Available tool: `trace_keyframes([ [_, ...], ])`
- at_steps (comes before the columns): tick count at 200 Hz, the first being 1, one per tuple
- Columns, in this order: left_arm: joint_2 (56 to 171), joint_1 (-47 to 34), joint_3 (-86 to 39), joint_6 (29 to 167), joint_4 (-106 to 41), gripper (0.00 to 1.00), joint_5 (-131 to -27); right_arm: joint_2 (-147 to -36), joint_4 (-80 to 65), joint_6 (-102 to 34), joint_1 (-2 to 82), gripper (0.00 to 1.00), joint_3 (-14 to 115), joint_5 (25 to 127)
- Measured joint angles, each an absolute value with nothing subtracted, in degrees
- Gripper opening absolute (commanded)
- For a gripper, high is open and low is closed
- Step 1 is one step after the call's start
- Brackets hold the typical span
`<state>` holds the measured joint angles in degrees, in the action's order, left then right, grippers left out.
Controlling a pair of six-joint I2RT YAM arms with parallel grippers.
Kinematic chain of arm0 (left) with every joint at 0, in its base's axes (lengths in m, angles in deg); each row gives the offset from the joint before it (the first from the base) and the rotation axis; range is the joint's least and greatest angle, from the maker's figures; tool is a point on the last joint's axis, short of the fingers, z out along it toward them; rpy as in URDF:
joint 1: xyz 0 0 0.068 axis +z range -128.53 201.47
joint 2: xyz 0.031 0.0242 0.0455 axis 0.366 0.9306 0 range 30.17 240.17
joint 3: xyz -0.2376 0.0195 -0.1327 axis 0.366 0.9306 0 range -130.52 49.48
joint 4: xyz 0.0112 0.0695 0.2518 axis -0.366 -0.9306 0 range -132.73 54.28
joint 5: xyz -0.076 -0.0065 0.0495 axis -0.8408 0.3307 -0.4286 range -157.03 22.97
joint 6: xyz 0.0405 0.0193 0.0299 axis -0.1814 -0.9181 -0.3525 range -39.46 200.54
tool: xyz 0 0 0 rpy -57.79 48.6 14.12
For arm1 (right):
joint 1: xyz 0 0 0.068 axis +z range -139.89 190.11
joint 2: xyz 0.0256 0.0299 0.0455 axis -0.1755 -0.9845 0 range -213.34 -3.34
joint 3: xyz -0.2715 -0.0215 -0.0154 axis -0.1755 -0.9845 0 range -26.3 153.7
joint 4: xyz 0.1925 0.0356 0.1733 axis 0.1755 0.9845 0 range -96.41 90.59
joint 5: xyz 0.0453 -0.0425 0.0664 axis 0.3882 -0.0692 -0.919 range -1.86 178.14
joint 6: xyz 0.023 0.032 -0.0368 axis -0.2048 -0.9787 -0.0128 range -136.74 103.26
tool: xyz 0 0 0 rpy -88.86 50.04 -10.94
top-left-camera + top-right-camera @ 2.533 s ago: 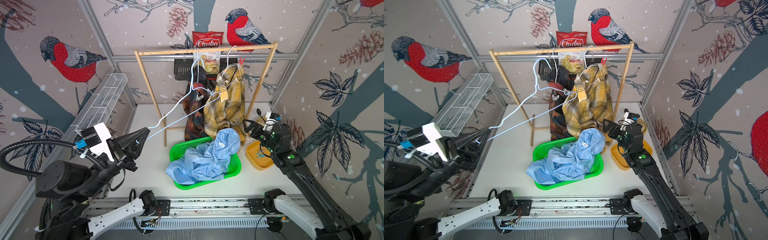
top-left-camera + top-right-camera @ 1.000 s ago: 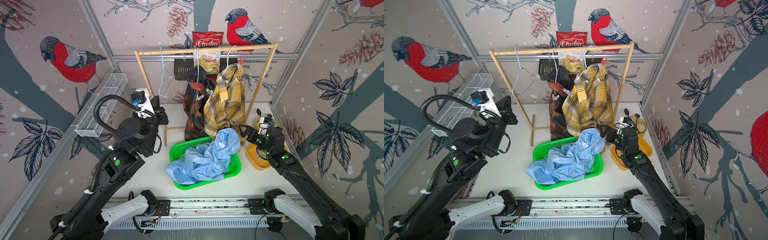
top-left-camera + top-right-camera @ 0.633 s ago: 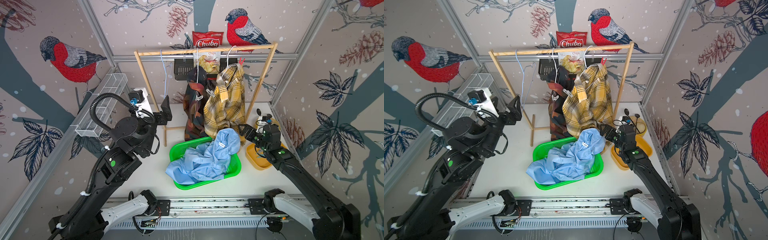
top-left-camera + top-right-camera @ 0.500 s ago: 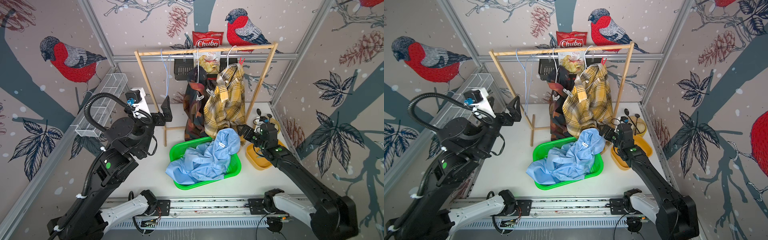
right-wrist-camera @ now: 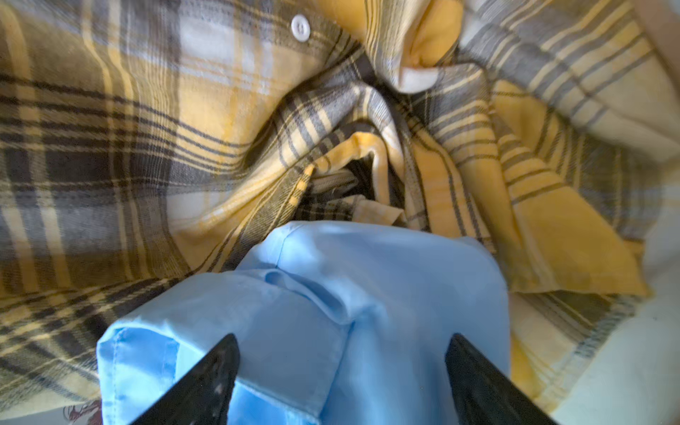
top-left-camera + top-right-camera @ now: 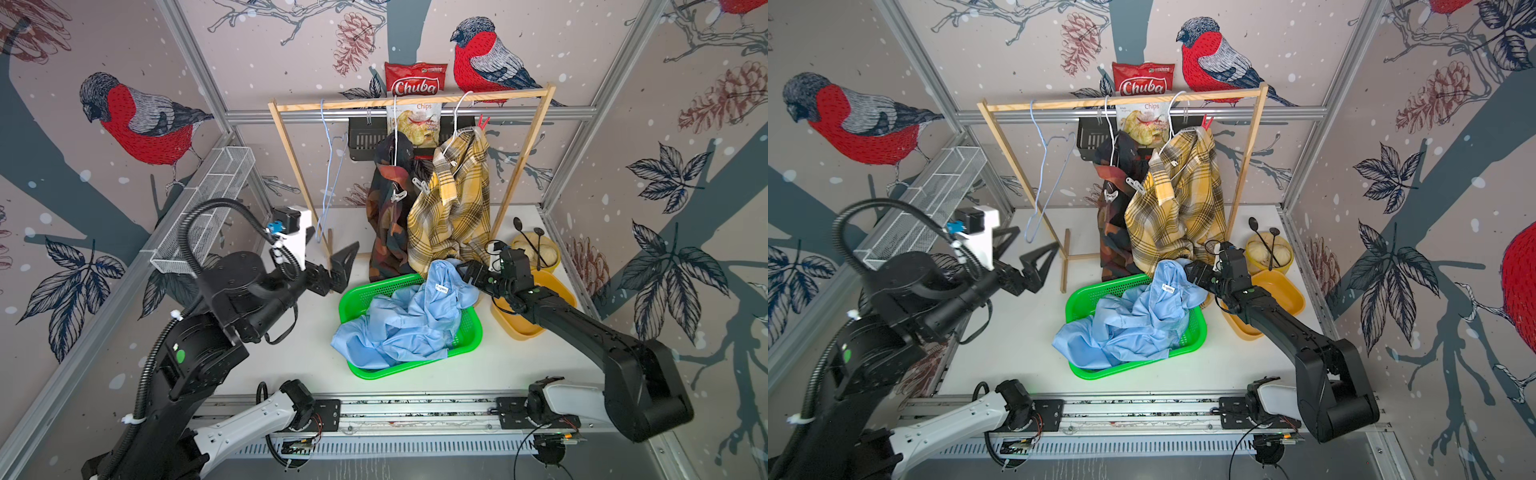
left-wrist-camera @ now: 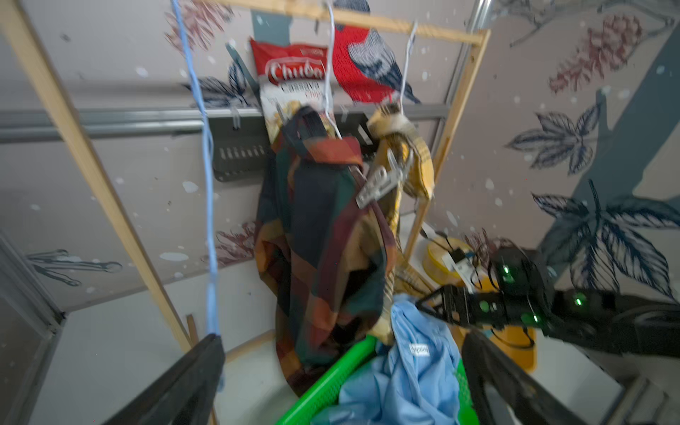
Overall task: Remove the clothespins securing long-sleeve shirts to the hanger
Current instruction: Adjust the long-sleeve shirt at the bin.
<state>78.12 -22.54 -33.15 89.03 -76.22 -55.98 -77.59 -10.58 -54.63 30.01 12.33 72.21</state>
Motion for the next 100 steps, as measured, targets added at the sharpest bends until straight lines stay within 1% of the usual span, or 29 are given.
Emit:
trace_keyframes([
  [18,76.6,-22.5,-25.2,91.4,-77.6,0.98,-60.6,-78.0,-12.2,-55.9,30.8,0.64,12.6,70.4],
  [46,73.7,-22.6,-11.7,96.6,-75.8,0.96,-67.7,-77.8,-14.1,-56.3,31.8,0.32,12.7,68.3],
  [70,72.1,-22.7,-1.2,100.6,-72.1,0.96,-70.8,-76.1,-13.9,-57.2,33.0,0.10,13.1,67.2],
  [83,71.5,-22.8,3.2,102.7,-70.2,0.96,-71.9,-74.2,-12.6,-57.1,34.4,0.03,13.9,67.2],
  [86,71.5,-22.8,4.1,103.1,-69.7,0.96,-72.0,-73.6,-12.2,-57.0,34.8,0.00,14.2,67.2],
  [100,71.4,-22.8,7.5,104.7,-67.3,0.94,-73.1,-71.4,-11.1,-56.7,37.5,0.00,16.0,67.5],
])
